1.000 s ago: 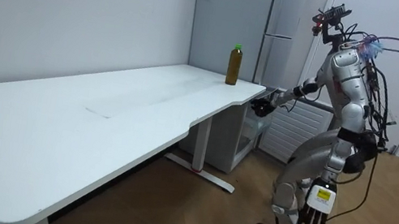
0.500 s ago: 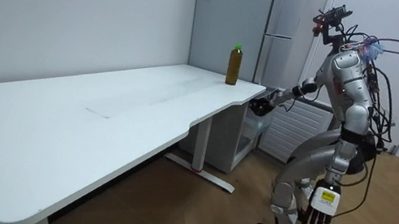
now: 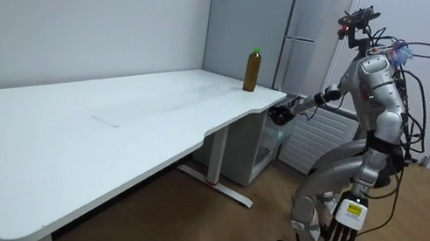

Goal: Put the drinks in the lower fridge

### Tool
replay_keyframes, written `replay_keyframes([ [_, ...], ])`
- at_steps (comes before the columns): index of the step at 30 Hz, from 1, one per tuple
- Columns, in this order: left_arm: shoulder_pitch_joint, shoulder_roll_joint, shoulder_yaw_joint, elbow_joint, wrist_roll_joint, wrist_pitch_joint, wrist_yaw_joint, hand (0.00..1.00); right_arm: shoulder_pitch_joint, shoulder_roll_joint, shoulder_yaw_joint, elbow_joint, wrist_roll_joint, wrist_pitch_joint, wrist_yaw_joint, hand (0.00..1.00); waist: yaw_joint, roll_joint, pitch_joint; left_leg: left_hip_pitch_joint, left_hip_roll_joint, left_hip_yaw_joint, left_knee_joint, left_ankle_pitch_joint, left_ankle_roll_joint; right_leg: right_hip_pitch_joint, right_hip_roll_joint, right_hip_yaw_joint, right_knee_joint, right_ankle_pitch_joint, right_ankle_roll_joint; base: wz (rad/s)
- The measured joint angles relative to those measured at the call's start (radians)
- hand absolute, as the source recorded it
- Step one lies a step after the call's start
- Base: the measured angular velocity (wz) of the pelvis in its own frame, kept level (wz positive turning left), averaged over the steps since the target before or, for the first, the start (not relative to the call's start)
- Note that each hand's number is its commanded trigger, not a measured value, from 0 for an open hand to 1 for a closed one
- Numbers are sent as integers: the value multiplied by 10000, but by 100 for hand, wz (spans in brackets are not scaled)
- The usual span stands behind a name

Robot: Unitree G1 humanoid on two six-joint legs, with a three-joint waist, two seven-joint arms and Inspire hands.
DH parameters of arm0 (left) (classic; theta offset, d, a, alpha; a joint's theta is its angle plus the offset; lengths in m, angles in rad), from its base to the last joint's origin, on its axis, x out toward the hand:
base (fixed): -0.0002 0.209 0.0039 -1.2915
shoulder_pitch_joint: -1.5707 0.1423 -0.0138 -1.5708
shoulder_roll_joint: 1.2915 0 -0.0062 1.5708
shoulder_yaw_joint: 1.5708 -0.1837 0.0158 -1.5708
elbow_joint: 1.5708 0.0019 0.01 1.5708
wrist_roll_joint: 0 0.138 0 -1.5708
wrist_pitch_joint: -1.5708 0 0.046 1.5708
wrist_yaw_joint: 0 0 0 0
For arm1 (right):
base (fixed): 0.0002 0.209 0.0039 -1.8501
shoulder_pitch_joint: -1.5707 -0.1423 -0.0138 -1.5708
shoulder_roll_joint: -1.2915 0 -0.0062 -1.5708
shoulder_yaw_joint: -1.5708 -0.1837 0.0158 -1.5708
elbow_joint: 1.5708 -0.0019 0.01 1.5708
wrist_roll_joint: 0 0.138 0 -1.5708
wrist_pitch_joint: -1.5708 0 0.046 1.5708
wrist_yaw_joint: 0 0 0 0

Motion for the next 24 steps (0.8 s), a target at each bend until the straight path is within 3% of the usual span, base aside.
replay_keyframes([
  [4,152,149,4,19,-6,-13,17,0,0,-39,-22,17,11,-64,-150,100,3,19,4,147,1,23,-16,-44,-15,129,-8,6,-1,-60,11,0],
  [17,234,118,-6,34,-84,61,241,0,1,-392,-70,-11,7,-230,-1077,100,-190,30,4,327,25,145,-167,-82,-39,214,24,98,-62,-100,15,0],
  [24,244,52,-95,27,-389,61,497,0,1,-392,-250,-22,25,-399,-1581,100,-219,147,-64,585,53,222,-351,-82,-40,428,34,107,-235,-96,10,-1],
])
